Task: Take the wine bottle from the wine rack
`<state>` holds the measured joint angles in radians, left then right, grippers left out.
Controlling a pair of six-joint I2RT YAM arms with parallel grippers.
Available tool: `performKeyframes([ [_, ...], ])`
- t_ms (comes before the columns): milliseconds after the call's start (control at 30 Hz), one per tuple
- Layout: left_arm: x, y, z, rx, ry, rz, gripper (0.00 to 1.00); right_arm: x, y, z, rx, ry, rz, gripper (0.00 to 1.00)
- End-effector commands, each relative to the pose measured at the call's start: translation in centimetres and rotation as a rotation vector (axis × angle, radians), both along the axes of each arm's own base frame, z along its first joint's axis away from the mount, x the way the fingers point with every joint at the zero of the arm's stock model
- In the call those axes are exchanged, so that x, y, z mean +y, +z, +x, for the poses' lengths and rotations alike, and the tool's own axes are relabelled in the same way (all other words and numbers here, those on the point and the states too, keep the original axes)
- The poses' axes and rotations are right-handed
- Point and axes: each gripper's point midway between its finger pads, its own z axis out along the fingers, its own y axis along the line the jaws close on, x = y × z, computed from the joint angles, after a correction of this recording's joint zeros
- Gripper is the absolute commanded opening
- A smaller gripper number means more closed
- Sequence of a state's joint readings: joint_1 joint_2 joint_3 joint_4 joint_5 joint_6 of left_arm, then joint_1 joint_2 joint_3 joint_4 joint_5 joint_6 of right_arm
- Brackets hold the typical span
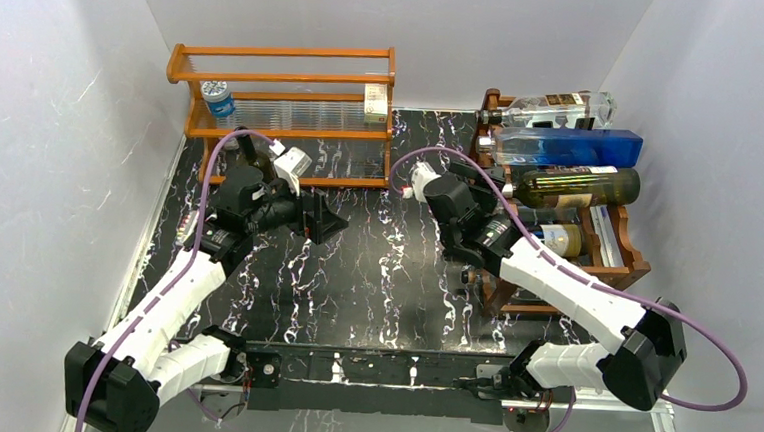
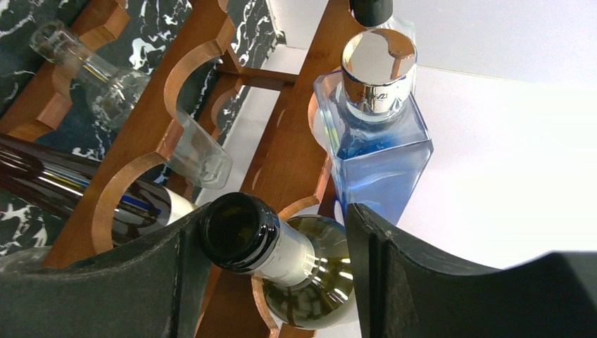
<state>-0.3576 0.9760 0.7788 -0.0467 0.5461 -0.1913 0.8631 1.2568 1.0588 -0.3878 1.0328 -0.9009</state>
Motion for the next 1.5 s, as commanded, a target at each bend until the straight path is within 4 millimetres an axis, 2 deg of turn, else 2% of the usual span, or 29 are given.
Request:
performKeyframes([
  [0, 0.2, 0.4, 0.3, -0.015, 0.012, 0.020, 0.98, -0.3, 1.1, 0.6, -0.061, -0.019, -0.032, 0.74],
  [267, 0.3, -0.1, 0.5, 0.001, 0.025, 0.030, 0.98, -1.0, 1.3, 0.6, -0.104, -0.038, -0.057, 0.71],
  [633, 0.3, -1.0, 0.7, 0.047, 0.032, 0.041, 0.97, -1.6, 1.8, 1.8, -0.156, -0.048, -0.075, 0.66],
  [900, 0.2, -1.0, 0.7, 0.051, 0.031, 0.040, 0.96, -1.7, 0.9, 1.6, -0.130, -0.015, -0.120, 0.53],
  [1067, 0.2, -1.0, 0.7, 0.052, 0.029, 0.039, 0.96, -1.6, 0.9, 1.6, -0.121, -0.008, -0.121, 0.42],
  [1233, -0.1, -0.8, 0.4, 0.051, 0.006, 0.023, 0.96, -1.4, 1.8, 1.6, -0.112, 0.004, -0.098, 0.26],
  [1467, -0.2, -1.0, 0.5, 0.058, 0.006, 0.023, 0.96, -1.4, 3.5, 1.4, -0.118, 0.015, -0.069, 0.10],
])
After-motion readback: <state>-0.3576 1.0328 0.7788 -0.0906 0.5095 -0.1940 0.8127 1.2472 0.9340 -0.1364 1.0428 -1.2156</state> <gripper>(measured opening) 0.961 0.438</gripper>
